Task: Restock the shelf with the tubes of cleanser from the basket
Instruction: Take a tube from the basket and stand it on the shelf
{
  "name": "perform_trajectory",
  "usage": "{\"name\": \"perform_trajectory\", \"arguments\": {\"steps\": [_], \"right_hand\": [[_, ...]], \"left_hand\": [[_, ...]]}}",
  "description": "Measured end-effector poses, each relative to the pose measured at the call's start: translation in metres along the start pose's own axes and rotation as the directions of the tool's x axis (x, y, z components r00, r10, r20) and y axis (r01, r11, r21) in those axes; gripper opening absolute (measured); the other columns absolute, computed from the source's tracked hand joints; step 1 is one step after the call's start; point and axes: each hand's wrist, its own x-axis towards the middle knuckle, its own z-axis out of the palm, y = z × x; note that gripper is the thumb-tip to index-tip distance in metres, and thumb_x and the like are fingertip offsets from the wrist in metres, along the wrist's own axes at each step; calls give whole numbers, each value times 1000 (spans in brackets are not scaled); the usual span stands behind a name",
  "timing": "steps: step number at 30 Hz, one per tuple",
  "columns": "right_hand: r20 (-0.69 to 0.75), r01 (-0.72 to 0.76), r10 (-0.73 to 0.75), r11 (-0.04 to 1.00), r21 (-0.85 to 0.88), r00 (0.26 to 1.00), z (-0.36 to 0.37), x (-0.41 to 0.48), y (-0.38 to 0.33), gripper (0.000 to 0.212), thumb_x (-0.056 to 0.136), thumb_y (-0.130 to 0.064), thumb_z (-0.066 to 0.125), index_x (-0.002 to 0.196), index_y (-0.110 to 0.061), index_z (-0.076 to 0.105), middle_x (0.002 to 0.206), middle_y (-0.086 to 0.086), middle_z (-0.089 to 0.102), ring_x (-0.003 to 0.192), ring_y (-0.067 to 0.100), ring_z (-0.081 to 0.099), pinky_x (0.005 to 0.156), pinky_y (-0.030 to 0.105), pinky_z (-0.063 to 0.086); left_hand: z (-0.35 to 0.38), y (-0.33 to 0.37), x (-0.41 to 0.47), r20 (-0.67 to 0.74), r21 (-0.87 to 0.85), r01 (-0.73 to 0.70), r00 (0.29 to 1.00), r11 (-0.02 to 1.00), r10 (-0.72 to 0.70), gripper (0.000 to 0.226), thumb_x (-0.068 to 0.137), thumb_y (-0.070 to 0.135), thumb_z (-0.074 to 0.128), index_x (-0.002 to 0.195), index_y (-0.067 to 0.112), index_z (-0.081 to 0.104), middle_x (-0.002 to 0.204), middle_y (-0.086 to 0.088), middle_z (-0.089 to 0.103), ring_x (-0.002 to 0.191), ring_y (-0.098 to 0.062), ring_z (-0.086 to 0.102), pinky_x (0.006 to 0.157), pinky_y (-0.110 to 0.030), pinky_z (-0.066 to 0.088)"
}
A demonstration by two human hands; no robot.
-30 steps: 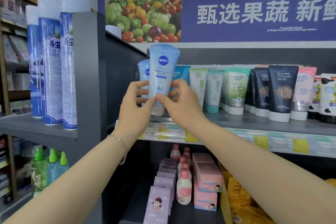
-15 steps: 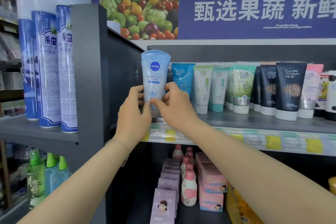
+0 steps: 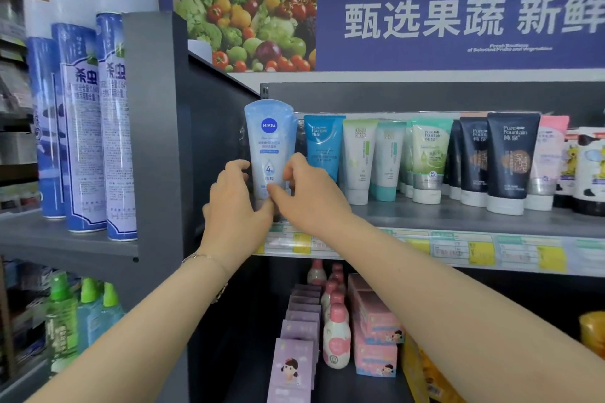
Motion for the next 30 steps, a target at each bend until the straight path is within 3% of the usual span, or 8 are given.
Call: {"name": "perform_trajectory", "arguments": {"steps": [2,5,9,13,18,23,30], "right_hand": [[-53,36,-42,993,-115,998,-3,-4,1,25,94,-42,54,99,-22,40,93,-7,52,77,13,49,55,25,34],[-135,149,-182,963,-226,974,-12,-10,3,20,93,-36,51,91,-20,39,91,-4,51,79,16,47,62,29,35],[-176,248,-336,887,-389,925,-33,-19,6,16,91,-31,52,89,-18,43,87,-2,49,77,17,42,61,29,29],[-223,250,-396,836,-488,891,-51,-33,15,16,84,-29,59,81,-13,56,78,3,56,71,22,51,54,28,29],[-178,221,-356,828,-516,917,-77,-63,34,21,86,-33,58,81,-12,56,81,5,59,75,26,56,55,33,39],[-109,175,-271,831,-528,957,-100,-106,62,19,91,-36,51,83,-19,46,83,-2,48,84,22,54,61,30,32],[-33,68,-100,850,-522,994,-115,-173,107,21,91,-37,51,81,-19,48,79,-5,47,79,20,51,62,33,39]], "left_hand": [[-3,1,-2,-27,145,-53,998,988,58,40,82,34,65,114,27,42,112,7,50,105,-17,49,86,-42,42],[-7,9,-5,-25,323,-169,982,931,187,32,84,30,64,111,21,50,110,4,50,100,-20,47,78,-38,35],[-9,31,-9,22,391,-306,946,868,323,24,84,29,65,103,20,54,103,2,55,93,-22,50,74,-38,36],[-2,57,-17,55,416,-410,902,812,427,19,76,18,65,93,16,56,89,1,57,82,-26,53,68,-38,39],[12,77,-37,119,355,-497,864,792,489,17,77,24,63,91,18,55,84,2,56,78,-24,53,65,-36,38],[34,87,-69,240,249,-554,830,795,503,23,80,30,65,97,18,56,90,2,59,86,-26,58,71,-40,46],[77,107,-117,443,95,-596,742,797,502,22,83,36,59,99,22,52,88,7,56,83,-21,56,69,-38,45]]}}
